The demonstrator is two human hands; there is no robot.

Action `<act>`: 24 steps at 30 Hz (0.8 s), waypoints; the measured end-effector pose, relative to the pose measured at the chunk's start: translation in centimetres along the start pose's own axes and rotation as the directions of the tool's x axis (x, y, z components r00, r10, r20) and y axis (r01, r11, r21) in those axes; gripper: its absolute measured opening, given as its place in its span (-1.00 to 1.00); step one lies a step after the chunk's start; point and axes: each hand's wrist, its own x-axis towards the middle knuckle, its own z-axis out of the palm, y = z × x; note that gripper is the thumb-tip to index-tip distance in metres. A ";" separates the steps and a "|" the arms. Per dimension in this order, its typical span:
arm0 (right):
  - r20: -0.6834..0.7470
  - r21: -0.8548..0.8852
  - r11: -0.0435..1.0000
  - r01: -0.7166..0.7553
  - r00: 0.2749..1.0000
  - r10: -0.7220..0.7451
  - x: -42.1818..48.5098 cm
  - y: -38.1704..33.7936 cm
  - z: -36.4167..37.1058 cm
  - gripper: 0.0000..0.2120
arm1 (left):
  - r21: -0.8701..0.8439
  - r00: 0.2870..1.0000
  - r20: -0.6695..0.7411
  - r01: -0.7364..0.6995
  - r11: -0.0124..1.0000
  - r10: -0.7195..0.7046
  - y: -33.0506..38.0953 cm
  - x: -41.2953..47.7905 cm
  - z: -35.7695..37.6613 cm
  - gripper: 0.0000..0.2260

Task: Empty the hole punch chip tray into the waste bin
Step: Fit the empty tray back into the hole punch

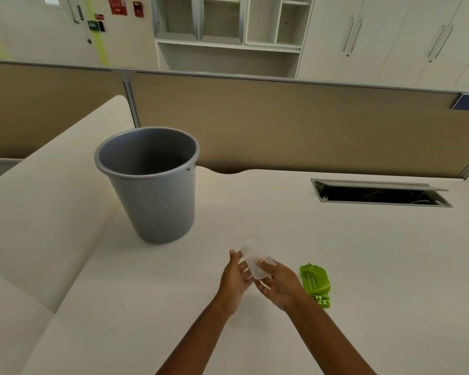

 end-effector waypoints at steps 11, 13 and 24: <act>-0.073 -0.240 0.969 0.049 0.995 -0.068 -1.2 0.3 -4.1 -0.88 | -0.299 0.972 0.196 0.184 0.936 -0.129 -2.6 0.7 1.6 -0.50; -0.193 -0.430 0.888 0.162 0.944 -0.266 -1.0 -0.3 -5.3 -0.90 | -0.327 0.976 0.172 0.183 0.927 -0.132 -2.8 1.0 1.3 -0.52; -0.423 -0.793 0.610 0.013 0.709 -0.565 2.5 -1.8 -12.5 -0.64 | -0.275 0.974 0.139 0.211 0.938 -0.178 -2.5 0.2 0.5 -0.51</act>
